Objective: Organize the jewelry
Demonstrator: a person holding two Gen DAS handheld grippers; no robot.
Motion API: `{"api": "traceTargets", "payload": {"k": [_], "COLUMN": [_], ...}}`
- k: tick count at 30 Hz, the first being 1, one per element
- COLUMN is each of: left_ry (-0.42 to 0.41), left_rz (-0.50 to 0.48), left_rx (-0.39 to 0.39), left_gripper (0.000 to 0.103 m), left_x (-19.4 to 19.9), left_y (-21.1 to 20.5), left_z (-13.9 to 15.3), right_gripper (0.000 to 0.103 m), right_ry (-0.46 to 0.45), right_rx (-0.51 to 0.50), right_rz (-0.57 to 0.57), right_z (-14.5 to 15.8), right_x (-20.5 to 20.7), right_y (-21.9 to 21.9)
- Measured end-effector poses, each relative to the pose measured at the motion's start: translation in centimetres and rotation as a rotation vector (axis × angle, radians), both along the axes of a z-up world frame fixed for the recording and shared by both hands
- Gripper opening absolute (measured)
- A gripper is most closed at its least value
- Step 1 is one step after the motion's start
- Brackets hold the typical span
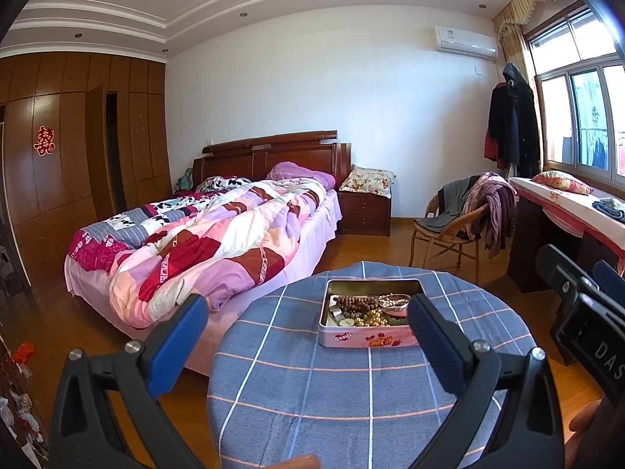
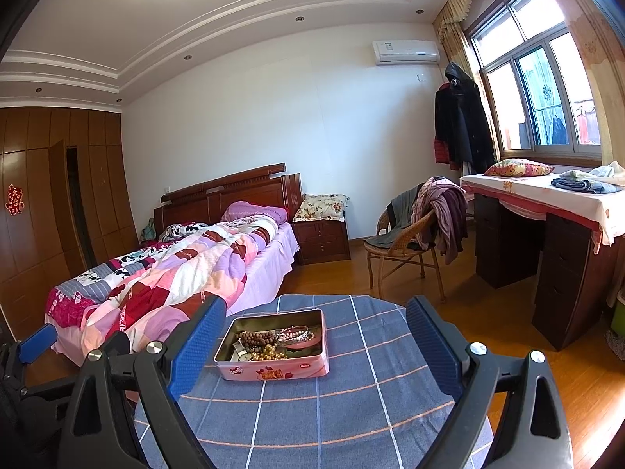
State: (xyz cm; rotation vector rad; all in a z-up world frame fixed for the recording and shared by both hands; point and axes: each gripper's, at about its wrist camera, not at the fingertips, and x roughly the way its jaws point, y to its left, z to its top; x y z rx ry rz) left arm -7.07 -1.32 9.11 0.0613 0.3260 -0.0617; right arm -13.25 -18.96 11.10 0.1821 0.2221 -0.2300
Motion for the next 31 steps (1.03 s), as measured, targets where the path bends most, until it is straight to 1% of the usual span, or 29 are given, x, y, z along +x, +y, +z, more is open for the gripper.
{"api": "traceTargets", "payload": {"k": [11, 17, 20, 24, 29, 31], "left_ry": [0.001, -0.011, 0.007, 0.041, 0.066, 0.088], "left_rz": [-0.001, 0.014, 0.026, -0.007, 0.004, 0.003], "left_rx": [0.002, 0.022, 0.019, -0.025, 0.004, 0.002], "left_gripper": [0.103, 0.103, 0.103, 0.103, 0.103, 0.103], "left_x": [0.1, 0.3, 0.7, 1.4, 2.2, 2.8], "left_y": [0.1, -0.1, -0.2, 0.2, -0.1, -0.2], "left_z": [-0.3, -0.5, -0.6, -0.8, -1.6, -1.9], "right_gripper": [0.094, 0.094, 0.094, 0.094, 0.094, 0.094], "right_ry": [0.007, 0.012, 0.021, 0.036, 0.071, 0.098], "right_rx": [-0.002, -0.005, -0.004, 0.001, 0.007, 0.011], "right_rz": [-0.001, -0.003, -0.005, -0.008, -0.020, -0.035], "right_z": [-0.3, -0.5, -0.9, -1.4, -2.3, -2.8], "right_x": [0.4, 0.5, 0.8, 1.4, 2.5, 3.2], "right_y": [0.3, 0.4, 0.4, 0.3, -0.1, -0.5]}}
